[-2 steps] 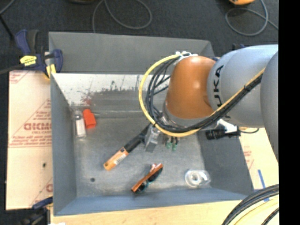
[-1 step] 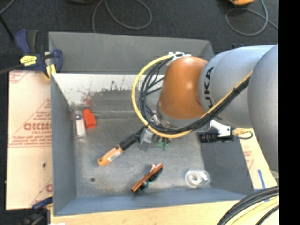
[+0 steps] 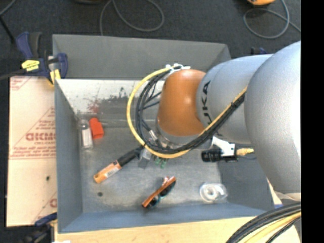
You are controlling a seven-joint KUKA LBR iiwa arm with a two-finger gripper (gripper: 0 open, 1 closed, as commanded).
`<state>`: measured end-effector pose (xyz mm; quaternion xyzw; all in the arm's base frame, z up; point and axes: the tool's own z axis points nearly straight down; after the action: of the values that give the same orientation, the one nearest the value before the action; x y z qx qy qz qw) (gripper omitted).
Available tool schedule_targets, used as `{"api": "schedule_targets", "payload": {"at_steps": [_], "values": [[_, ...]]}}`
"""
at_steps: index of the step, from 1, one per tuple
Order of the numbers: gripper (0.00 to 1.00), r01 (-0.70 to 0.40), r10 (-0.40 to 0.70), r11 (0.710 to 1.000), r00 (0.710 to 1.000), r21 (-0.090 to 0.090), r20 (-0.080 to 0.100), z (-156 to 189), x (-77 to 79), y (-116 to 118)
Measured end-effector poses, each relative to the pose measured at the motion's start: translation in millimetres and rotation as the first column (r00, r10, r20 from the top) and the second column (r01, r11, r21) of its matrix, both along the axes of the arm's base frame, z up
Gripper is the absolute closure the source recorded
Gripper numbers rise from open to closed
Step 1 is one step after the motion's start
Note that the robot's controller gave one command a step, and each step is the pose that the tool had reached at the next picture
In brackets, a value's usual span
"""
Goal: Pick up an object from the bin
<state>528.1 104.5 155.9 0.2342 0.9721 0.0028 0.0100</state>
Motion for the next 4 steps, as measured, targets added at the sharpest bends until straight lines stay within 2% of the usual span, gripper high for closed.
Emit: {"api": "schedule_targets", "payload": {"at_steps": [1, 2, 3, 4], "values": [[1.0, -0.135, 0.135, 0.991, 0.991, -0.004, 0.0, -4, 4.9, 7], [1.0, 0.021, -0.021, 1.0, 1.0, 0.0, 0.0, 5, -7.7, -4], [1.0, 0.088, -0.088, 0.996, 0.996, 0.001, 0.0, 0, -5.1, 0], [1.0, 0.037, -0.037, 0.999, 0.999, -0.001, -0.001, 4, -0.9, 2]]}}
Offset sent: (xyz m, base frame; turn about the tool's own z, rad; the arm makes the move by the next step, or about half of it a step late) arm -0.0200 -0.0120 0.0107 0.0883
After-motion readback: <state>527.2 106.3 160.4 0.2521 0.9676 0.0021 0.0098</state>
